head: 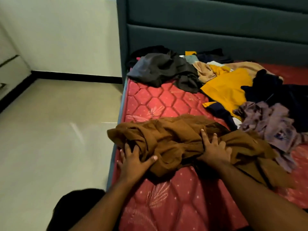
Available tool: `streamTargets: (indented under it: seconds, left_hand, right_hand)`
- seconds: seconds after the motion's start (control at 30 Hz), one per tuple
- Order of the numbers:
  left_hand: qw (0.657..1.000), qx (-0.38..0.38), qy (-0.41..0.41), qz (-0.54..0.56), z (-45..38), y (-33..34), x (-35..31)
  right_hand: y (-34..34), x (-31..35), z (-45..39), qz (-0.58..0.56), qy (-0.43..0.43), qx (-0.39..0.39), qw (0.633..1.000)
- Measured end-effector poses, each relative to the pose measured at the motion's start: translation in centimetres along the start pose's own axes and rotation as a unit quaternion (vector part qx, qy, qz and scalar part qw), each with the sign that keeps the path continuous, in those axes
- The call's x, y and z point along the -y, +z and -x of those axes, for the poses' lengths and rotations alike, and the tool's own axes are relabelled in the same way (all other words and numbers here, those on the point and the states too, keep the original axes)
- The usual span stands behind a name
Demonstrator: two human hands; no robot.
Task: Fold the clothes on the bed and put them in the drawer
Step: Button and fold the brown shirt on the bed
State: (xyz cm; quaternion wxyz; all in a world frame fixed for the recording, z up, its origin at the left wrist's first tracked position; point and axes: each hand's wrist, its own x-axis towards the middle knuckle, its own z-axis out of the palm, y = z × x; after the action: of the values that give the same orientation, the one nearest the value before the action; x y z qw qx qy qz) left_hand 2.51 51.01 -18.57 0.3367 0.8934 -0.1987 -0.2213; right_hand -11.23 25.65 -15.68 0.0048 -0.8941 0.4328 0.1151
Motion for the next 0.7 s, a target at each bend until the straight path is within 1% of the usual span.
streamTargets:
  seconds: [0.03, 0.07, 0.13, 0.2, 0.27, 0.3, 0.4, 0.5, 0.6, 0.67, 0.7]
  left_hand:
    - [0.999, 0.018, -0.003, -0.048, -1.2, 1.0, -0.4]
    - [0.995, 0.021, 0.005, -0.097, -2.6, 1.8, -1.0]
    - [0.985, 0.021, 0.032, -0.166, -6.3, 3.6, -3.1]
    - [0.975, 0.015, 0.068, -0.21, -10.2, 5.4, -5.6]
    - [0.97, 0.013, 0.102, -0.221, -14.2, 7.6, -9.0]
    - [0.968, 0.007, 0.118, -0.22, -15.5, 8.1, -10.4]
    - [0.961, 0.029, 0.167, -0.218, -21.3, 12.6, -16.2]
    - [0.957, 0.048, 0.189, -0.213, -26.3, 17.9, -22.5]
    - [0.953, 0.104, 0.191, -0.211, -31.4, 21.7, -27.5]
    - [0.95, 0.134, 0.196, -0.203, -34.4, 22.8, -29.2]
    - [0.952, 0.141, 0.208, -0.174, -35.3, 22.5, -29.6]
  right_hand:
    - [-0.2, -0.2, -1.5, 0.025, 0.005, 0.01, 1.0]
    - [-0.4, -0.3, -3.0, 0.026, 0.011, 0.028, 0.999]
    - [-0.2, -0.7, -7.1, -0.01, 0.028, 0.059, 0.998]
    - [0.3, -1.7, -11.1, -0.048, 0.035, 0.06, 0.996]
    - [0.5, -4.0, -15.3, -0.076, 0.045, 0.028, 0.996]
    - [0.3, -4.9, -16.7, -0.073, 0.044, -0.001, 0.996]
    - [0.7, -9.7, -23.1, -0.016, 0.054, -0.064, 0.996]
    - [0.4, -15.3, -30.6, 0.043, 0.052, -0.119, 0.991]
    - [-1.4, -19.1, -37.4, 0.098, 0.06, -0.1, 0.988]
    - [-2.6, -19.8, -39.7, 0.085, 0.087, -0.092, 0.988]
    - [-2.7, -19.6, -39.9, 0.069, 0.09, -0.095, 0.989]
